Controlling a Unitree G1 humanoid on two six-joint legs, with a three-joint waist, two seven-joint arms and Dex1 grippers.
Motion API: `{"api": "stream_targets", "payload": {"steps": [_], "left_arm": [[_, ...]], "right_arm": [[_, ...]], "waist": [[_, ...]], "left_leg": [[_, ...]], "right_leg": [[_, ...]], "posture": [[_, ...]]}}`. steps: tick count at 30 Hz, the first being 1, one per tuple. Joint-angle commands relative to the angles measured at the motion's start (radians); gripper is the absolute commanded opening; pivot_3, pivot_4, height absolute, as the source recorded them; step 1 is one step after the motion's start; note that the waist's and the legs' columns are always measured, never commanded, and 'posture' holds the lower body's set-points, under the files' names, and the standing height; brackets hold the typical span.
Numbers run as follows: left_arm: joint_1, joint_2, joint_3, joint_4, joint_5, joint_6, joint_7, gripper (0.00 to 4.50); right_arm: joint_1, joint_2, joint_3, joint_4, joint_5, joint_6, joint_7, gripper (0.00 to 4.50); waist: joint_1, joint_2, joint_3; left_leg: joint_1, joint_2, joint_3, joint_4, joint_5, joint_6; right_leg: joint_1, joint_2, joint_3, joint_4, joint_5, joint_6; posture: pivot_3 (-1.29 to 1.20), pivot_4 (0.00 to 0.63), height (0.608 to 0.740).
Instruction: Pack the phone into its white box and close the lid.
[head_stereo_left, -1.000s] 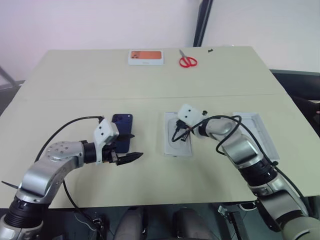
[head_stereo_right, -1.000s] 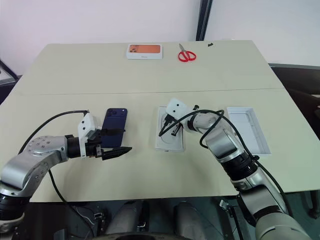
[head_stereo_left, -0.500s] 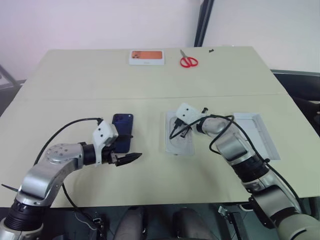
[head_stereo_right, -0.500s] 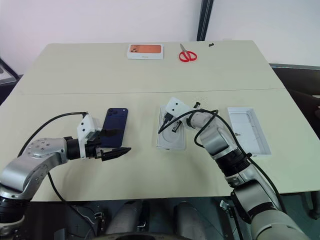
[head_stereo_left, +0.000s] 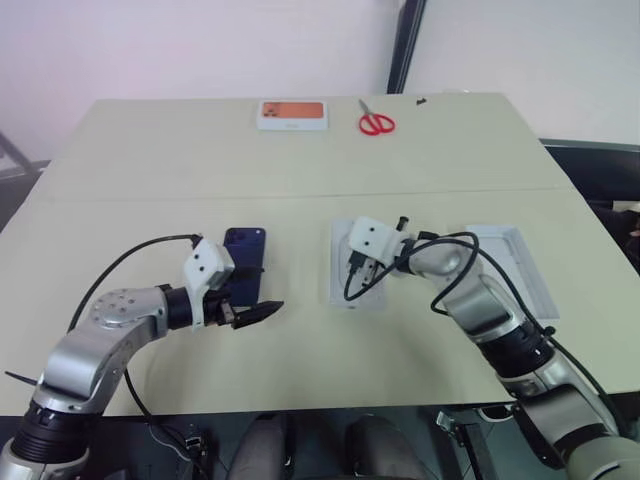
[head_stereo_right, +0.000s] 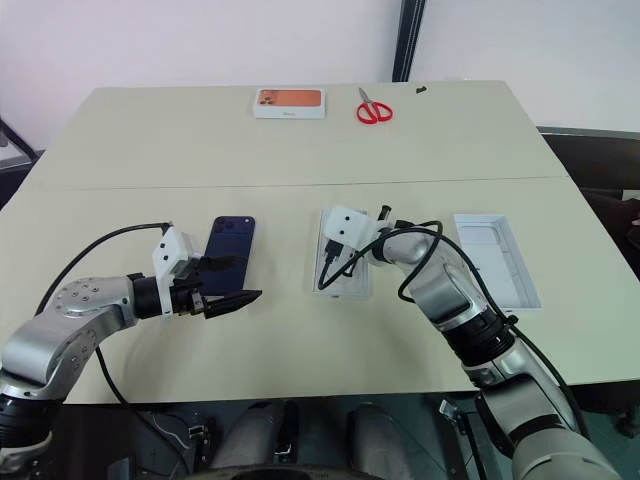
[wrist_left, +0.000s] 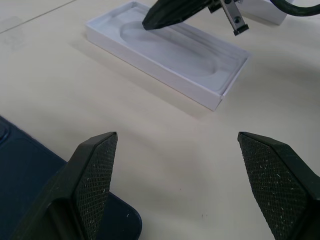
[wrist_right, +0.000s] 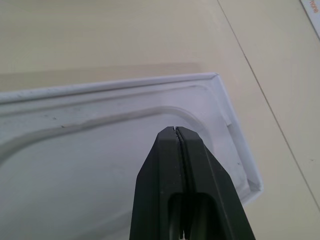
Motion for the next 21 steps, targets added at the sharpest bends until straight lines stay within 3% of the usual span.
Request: {"api": "stream_targets", "payload": {"steps": [1,7,14,21], "left_arm": [[-0.01,-0.002,0.042,-0.016,-0.011,-0.004,0.016,4.07],[-0.016,-0.016,0.088,-0.006,-0.033,0.035,0.073,4.07],[-0.123,-0.072,0.277,0.096,-0.145,0.332,0.346,4.29],[-0.269,-0.088,0.321,0.226,-0.162,0.612,0.51,4.29]], "right_arm": [[0.022,0.004,0.01,-0.03,-0.012,0.024,0.007,0.01],[0.036,-0.001,-0.017,-0.072,0.009,0.013,0.021,0.01],[0.021,0.004,-0.11,-0.166,0.117,-0.086,0.062,0.0],[-0.022,0.077,0.005,-0.116,0.087,-0.085,0.069,0.0]], "waist": [[0.002,0.0,0.0],[0.001,0.0,0.0],[0.002,0.0,0.0],[0.0,0.0,0.0]], "left_leg": [[0.0,0.0,0.0,0.0,0.0,0.0],[0.0,0.0,0.0,0.0,0.0,0.0],[0.0,0.0,0.0,0.001,0.0,0.0],[0.0,0.0,0.0,0.001,0.001,-0.002]], "right_leg": [[0.0,0.0,0.0,0.0,0.0,0.0],[0.0,0.0,0.0,0.0,0.0,0.0],[0.0,0.0,0.0,0.001,0.0,0.0],[-0.001,0.0,0.0,0.003,0.0,0.0]], "posture": [[0.0,0.15,0.74],[0.0,0.15,0.74],[0.0,0.15,0.74],[0.0,0.15,0.74]]}}
